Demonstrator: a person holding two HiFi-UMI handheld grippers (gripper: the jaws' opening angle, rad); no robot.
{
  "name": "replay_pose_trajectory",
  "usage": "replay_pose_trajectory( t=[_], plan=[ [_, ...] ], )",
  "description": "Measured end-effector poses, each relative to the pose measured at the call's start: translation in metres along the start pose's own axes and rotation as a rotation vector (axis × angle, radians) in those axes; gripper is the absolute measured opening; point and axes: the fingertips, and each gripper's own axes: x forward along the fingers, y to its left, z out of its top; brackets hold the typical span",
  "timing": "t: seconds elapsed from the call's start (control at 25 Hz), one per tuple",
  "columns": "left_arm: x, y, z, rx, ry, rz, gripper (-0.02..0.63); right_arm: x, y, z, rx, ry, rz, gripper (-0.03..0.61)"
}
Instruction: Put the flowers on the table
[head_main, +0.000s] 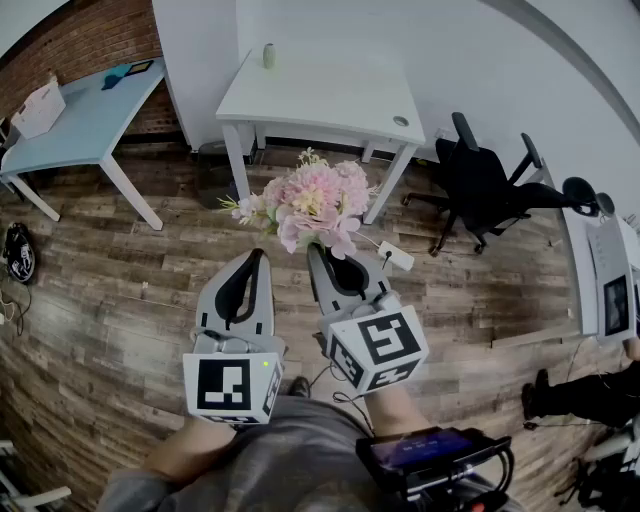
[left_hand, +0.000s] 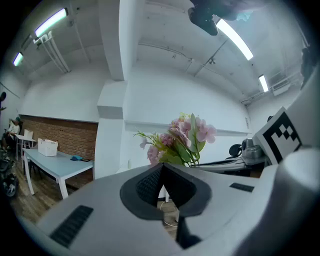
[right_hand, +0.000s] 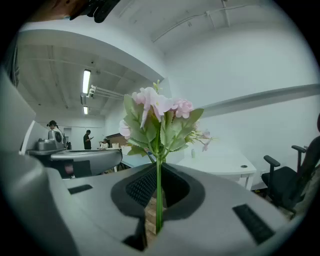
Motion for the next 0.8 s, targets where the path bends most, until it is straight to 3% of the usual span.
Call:
replay_pose_trajectory(
  t=[0.4,0.8],
  plan=[
    [0.008,-0.014,-0.008,-0.008,0.019,0.025,0.008,0.001,-0.009,-0.01,0.001,0.014,0.045,0.021],
    [0.047,0.023,-0.031,-0.032,0.039,0.017,0.008,0.053,-0.019,-0.029,0.029,0.035,0.044,0.021]
  ],
)
